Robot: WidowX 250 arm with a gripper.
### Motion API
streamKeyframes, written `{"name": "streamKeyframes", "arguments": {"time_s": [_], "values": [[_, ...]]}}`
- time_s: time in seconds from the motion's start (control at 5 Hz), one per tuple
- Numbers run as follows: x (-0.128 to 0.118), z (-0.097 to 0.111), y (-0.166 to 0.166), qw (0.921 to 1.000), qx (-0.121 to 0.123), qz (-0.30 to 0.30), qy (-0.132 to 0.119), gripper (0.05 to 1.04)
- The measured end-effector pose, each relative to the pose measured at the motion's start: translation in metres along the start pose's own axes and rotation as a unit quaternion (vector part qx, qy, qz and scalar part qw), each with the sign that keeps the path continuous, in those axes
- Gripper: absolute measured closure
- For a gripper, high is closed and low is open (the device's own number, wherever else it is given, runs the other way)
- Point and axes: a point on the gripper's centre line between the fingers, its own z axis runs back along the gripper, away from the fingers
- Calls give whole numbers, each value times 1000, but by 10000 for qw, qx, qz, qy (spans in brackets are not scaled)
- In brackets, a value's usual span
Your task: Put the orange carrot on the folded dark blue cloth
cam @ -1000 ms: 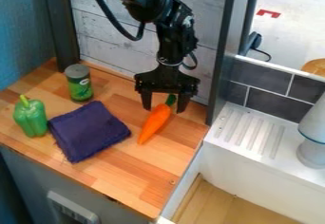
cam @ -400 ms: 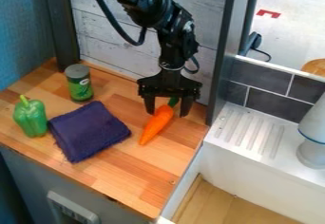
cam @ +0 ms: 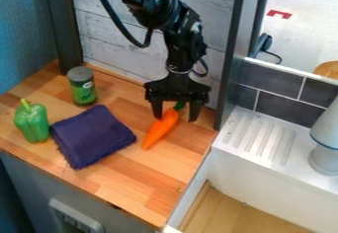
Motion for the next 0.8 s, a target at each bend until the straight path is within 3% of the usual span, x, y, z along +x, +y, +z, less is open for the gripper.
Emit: {"name": "streamKeyframes", "arguments": {"time_s": [0.4,0.6,0.8], "values": [[-1,-15,-3,9999,-20,-40,163,83],[0,-20,-2,9998,63,10,200,131],[1,-22,-1,9997,44,135,178,388]]}}
